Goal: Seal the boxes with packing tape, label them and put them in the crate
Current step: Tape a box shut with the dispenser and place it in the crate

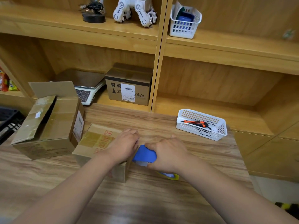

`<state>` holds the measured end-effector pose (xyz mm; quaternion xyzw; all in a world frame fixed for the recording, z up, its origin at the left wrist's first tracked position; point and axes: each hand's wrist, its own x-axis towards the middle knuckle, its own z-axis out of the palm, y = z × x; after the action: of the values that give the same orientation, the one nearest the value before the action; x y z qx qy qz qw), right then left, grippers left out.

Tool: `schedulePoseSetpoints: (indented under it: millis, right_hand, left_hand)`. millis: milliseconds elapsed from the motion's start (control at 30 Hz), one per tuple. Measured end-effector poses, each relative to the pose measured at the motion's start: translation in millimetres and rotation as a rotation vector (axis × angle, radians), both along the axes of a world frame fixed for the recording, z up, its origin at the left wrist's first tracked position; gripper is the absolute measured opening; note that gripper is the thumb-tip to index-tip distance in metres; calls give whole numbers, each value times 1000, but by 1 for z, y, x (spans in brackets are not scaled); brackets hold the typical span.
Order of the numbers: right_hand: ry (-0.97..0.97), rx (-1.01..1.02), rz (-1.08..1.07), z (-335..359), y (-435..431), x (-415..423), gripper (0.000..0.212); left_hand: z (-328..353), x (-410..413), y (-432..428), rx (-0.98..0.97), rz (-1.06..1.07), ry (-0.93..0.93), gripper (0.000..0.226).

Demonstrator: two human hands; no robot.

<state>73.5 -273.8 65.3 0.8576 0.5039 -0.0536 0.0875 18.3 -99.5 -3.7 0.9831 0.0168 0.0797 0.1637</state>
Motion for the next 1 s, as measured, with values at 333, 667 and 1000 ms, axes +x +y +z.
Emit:
schedulePoseSetpoints:
  millis: [333,667,1000]
  right_hand:
    - [103,-56,-108,12,13,-9,48]
    - [110,-175,-205,-16,-16,14,46]
    - [-31,-208,-299,-115,-62,30,65]
  left_hand:
    - [5,0,-5,-10,21,24,14]
    - [7,-8,3,-51,24,16,12]
    - [10,-7,5,-205,42,29,15]
